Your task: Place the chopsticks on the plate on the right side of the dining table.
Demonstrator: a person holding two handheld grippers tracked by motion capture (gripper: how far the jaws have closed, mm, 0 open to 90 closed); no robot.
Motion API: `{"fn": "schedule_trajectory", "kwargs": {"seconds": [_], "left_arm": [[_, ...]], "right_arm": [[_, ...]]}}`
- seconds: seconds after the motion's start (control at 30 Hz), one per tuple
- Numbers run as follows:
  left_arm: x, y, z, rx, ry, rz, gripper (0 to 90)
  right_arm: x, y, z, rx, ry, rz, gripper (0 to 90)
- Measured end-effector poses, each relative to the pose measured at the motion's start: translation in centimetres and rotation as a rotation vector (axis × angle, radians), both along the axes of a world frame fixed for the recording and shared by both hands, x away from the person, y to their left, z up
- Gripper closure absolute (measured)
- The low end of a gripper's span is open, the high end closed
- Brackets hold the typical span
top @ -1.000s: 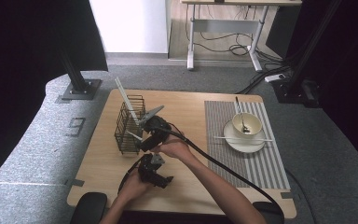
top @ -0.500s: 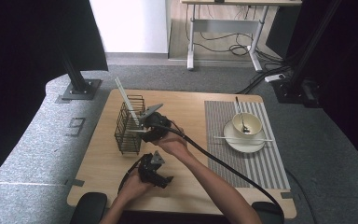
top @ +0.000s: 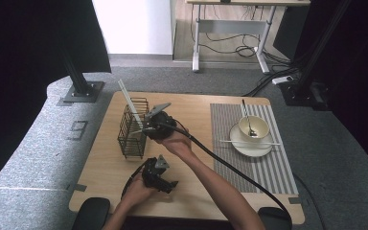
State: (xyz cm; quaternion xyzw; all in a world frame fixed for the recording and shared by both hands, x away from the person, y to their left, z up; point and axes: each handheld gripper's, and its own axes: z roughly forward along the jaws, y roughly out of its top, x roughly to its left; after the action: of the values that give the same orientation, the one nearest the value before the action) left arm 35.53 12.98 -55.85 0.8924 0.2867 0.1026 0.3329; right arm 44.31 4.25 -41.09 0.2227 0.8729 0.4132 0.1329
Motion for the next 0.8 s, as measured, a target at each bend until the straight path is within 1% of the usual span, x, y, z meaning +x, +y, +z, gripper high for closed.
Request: {"fn": "schedule_trajectory", "kwargs": {"seconds": [0.03,0.07,0.1,0.13,0.17,0.23,0.3,0.33,0.43,0.53,0.63,0.67,0.73,0.8], "left_arm": [[0.0,0.0,0.0,-0.002,0.001,0.003,0.0],[0.0,0.0,0.0,-0.004,0.000,0.004,0.0],[0.0,0.0,0.0,-0.005,0.000,0.005,0.0],[0.0,0.0,0.0,-0.006,0.000,0.004,0.0],[0.0,0.0,0.0,-0.007,0.000,0.004,0.0],[0.0,0.0,0.0,-0.007,0.000,0.005,0.0],[0.0,0.0,0.0,-0.006,0.000,0.005,0.0],[0.0,0.0,0.0,-0.006,0.000,0.005,0.0],[0.0,0.0,0.0,-0.006,0.000,0.005,0.0],[0.0,0.0,0.0,-0.004,0.000,0.004,0.0],[0.0,0.0,0.0,-0.004,-0.001,0.004,0.0],[0.0,0.0,0.0,-0.004,-0.001,0.004,0.0],[0.0,0.0,0.0,-0.004,-0.001,0.003,0.0],[0.0,0.0,0.0,-0.005,-0.002,0.001,0.0]], "right_arm": [[0.1,0.0,-0.1,0.012,-0.002,0.003,68.9],[0.1,0.0,-0.1,0.012,-0.002,0.003,68.9],[0.2,-0.1,-0.1,0.021,-0.002,0.007,73.7],[0.2,-0.1,-0.1,0.021,-0.002,0.007,73.7],[0.1,0.0,0.0,0.023,-0.012,0.007,79.5],[0.1,0.0,0.0,0.027,-0.013,0.006,80.2],[-0.1,0.0,0.1,0.014,-0.030,-0.004,81.9],[-0.1,0.0,0.1,0.014,-0.030,-0.004,81.9],[-0.1,-0.3,0.4,0.025,-0.012,-0.004,82.2],[-0.2,-0.4,0.7,0.021,-0.012,-0.002,82.2],[-0.5,-0.7,1.3,0.029,-0.006,0.007,82.2],[-0.5,-0.7,1.3,0.029,-0.006,0.007,82.2],[-0.8,-0.9,1.9,0.031,-0.003,0.031,82.2],[-1.0,-1.0,2.0,0.030,-0.002,0.035,82.2]]}}
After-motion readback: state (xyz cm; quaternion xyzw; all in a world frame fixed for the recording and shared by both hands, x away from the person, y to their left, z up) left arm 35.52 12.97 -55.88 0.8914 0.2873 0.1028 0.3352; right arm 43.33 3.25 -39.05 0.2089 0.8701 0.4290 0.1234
